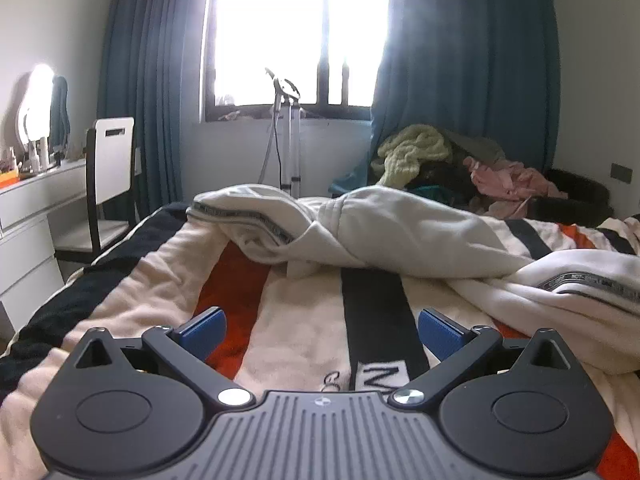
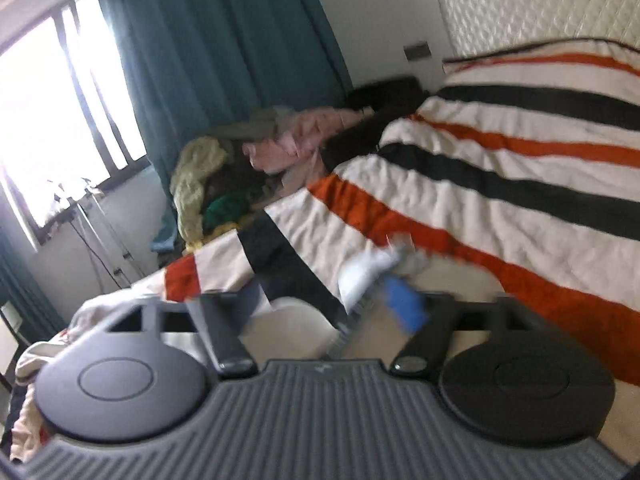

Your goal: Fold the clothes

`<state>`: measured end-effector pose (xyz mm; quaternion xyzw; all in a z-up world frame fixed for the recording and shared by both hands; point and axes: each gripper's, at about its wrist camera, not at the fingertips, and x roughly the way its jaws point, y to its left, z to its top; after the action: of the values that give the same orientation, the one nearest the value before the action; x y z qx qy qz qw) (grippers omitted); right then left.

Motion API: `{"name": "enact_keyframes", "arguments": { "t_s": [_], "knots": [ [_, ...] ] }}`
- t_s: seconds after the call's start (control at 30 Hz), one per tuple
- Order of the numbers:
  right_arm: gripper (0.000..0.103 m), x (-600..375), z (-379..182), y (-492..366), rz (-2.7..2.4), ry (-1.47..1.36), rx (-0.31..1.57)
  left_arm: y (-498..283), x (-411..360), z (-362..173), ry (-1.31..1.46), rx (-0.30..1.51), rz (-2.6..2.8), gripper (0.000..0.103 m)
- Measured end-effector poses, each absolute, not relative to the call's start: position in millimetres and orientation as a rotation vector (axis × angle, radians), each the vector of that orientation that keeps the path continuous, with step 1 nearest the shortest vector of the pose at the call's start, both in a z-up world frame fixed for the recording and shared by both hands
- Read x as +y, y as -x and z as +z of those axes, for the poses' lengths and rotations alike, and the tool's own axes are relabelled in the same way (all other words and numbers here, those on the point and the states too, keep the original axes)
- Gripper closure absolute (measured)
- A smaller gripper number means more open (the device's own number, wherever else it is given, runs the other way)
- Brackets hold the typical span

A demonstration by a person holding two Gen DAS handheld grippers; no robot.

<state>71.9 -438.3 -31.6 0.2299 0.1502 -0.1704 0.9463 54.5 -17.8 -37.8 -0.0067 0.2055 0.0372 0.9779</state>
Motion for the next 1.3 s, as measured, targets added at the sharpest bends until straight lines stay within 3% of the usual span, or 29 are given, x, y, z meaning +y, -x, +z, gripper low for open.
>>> {"name": "enact_keyframes", "arguments": {
  "t_s": [0.43, 0.6, 0.87, 1.2, 1.3],
  "knots": [
    [0.018, -354.0, -31.4, -54.1, -0.172, -0.336, 0.273, -66.3, -21.5, -48.4, 0.074, 0.485, 0.024, 0.0],
    [0.018, -340.4, -41.6, -64.4, -0.141, -0.341, 0.308, -105.7, -27.0, -51.4, 0.087, 0.517, -0.059, 0.0],
    [0.018, -332.7, -67.9, -88.7, -0.147, -0.313, 0.397, -246.4, -35.9, -36.5, 0.138, 0.538, -0.126, 0.004],
    [0.018, -310.4, -80.1, -120.4, -0.151, -0.184, 0.244, -425.0, -46.3, -66.2, 0.406, 0.698, -0.004, 0.008],
    [0.019, -307.2, -87.6, -136.3, -0.129, -0.162, 0.236, -447.2, -51.0, -69.8, 0.391, 0.69, 0.026, 0.016]
  ]
}}
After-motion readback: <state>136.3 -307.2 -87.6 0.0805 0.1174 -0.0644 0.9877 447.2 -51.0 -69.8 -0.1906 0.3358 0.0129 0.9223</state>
